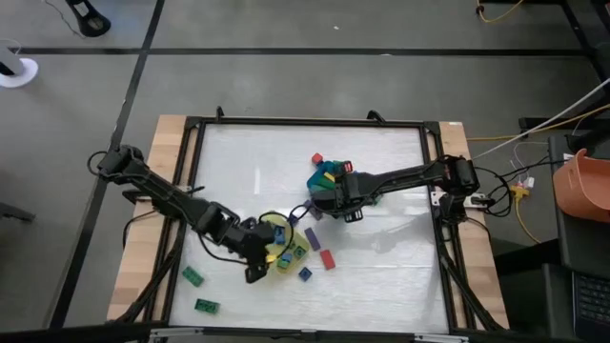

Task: Sort blocks by size
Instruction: Put the large green wooden block into the blue bin

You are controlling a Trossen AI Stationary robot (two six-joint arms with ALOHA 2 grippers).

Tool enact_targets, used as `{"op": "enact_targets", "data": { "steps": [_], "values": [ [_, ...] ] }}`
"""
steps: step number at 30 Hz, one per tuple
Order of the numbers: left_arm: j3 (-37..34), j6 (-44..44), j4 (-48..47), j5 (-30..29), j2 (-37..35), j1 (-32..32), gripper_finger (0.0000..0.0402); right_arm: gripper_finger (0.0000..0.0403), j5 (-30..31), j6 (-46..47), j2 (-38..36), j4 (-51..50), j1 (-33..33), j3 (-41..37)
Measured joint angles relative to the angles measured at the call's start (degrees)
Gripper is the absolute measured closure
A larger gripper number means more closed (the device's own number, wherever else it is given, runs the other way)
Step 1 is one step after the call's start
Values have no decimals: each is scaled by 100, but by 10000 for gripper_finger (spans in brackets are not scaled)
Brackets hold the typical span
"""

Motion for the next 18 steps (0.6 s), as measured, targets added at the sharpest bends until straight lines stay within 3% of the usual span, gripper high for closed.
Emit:
{"op": "enact_targets", "data": {
  "steps": [8,18],
  "values": [
    [0,-1933,-679,543,-2,-659,268,242,135,35,0,48,-63,-2],
    [0,-2065,-659,-450,-2,-849,268,242,-95,226,0,138,-63,-2]
  ]
}}
